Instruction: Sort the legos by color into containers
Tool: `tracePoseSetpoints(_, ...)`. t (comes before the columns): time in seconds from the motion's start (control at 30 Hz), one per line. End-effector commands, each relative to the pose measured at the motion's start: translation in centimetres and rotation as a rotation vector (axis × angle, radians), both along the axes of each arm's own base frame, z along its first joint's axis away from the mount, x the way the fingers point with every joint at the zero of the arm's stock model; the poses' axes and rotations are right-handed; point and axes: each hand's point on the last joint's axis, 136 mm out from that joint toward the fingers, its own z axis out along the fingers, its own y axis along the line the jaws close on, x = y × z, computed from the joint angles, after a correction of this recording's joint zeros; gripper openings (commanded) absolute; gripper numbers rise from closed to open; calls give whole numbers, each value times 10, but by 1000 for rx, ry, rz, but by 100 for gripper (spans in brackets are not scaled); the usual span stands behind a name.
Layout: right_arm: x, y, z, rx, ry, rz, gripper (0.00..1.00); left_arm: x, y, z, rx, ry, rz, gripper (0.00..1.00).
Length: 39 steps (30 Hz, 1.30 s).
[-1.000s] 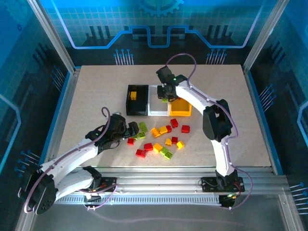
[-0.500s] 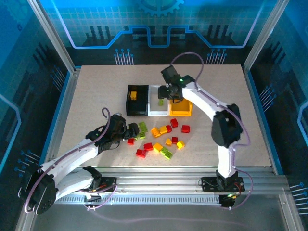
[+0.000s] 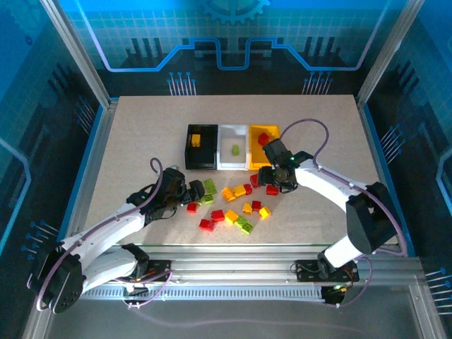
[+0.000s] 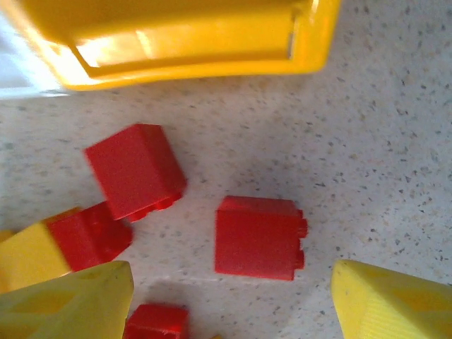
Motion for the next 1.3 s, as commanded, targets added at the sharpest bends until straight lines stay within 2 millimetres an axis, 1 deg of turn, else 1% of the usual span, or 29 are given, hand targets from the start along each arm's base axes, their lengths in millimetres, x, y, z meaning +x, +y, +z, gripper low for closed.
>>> tracePoseSetpoints(0.0,14,-3,-11,2,-9,-47,74,-6,-1,-8,-7,30,-3,99)
tracePoseSetpoints(0.17,12,-12,-37,-44,56,-73,70,-7,1,-10,-1,37,3,99)
tracePoseSetpoints(0.3,8,-18,-49,-73,94,-85,65,-7,1,-9,3,35,3,99)
tracePoseSetpoints(0.47,2,-18,-57,-72,119,-78,51,-6,2,-9,8,32,6,99)
tracePoseSetpoints(0.53,1,-16,-54,-60,112,-73,45,-5,2,-9,8,32,5,99)
tracePoseSetpoints(0.63,1,-15,-43,-43,81,-60,38,-6,1,-10,8,38,5,99)
tracePoseSetpoints(0.73,3,-13,-19,-23,24,-39,34,-5,1,-10,6,36,0,99)
tracePoseSetpoints(0.87,13,-5,28,31,-71,5,33,-5,-1,-8,4,32,-8,99)
tracePoseSetpoints(0.9,18,-1,42,44,-98,23,33,-4,-1,-8,2,32,-8,99)
tracePoseSetpoints(1.0,37,6,70,40,-154,48,34,-4,-2,-7,-2,31,-8,99)
tracePoseSetpoints(1.1,60,10,79,17,-174,48,35,-5,-2,-8,-3,34,-7,99)
tracePoseSetpoints(1.17,77,11,78,-9,-182,36,35,-6,-2,-9,-5,39,-7,99)
tracePoseSetpoints(1.23,98,11,72,-45,-176,17,36,-7,-3,-10,-7,44,-13,99)
tracePoseSetpoints(1.27,109,12,74,-50,-183,6,36,-7,-3,-11,-5,47,-15,99)
